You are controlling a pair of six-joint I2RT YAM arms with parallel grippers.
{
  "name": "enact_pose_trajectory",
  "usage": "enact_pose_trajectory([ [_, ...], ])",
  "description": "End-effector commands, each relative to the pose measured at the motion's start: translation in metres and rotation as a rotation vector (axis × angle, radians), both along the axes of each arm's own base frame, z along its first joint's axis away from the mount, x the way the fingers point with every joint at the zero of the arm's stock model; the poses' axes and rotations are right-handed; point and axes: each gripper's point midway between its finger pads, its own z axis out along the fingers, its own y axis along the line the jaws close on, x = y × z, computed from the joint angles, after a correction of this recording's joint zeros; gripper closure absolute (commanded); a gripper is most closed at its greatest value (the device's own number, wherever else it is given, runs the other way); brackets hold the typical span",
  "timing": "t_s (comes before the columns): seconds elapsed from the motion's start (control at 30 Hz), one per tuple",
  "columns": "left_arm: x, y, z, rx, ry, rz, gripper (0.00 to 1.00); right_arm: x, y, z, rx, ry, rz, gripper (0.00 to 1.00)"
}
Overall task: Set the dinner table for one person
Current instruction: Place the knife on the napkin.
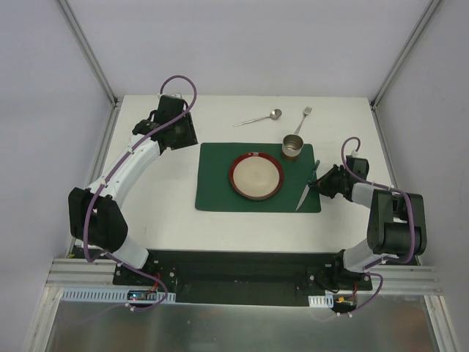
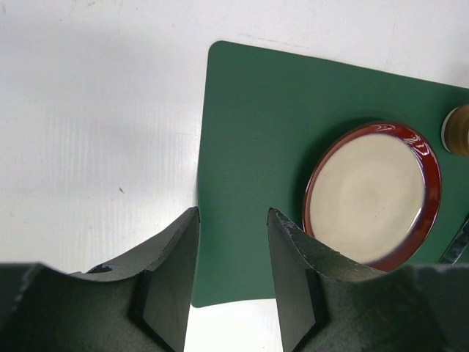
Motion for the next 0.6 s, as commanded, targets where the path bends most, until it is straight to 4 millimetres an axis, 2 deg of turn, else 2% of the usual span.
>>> enact_pose_trajectory([
  [0.0,-0.004,-0.001,0.007,0.010,-0.016,-0.013,0.59,0.000,-0.002,-0.002,-0.026,-0.006,-0.001,0.99],
  [0.23,-0.004,-0.001,0.003,0.013,-0.006,-0.013,0.59,-0.001,-0.004,-0.002,-0.026,-0.002,-0.023,0.99],
  [0.57,-0.003,-0.001,0.000,0.019,0.001,-0.012,0.59,-0.009,-0.017,-0.008,-0.070,0.023,-0.124,0.99],
])
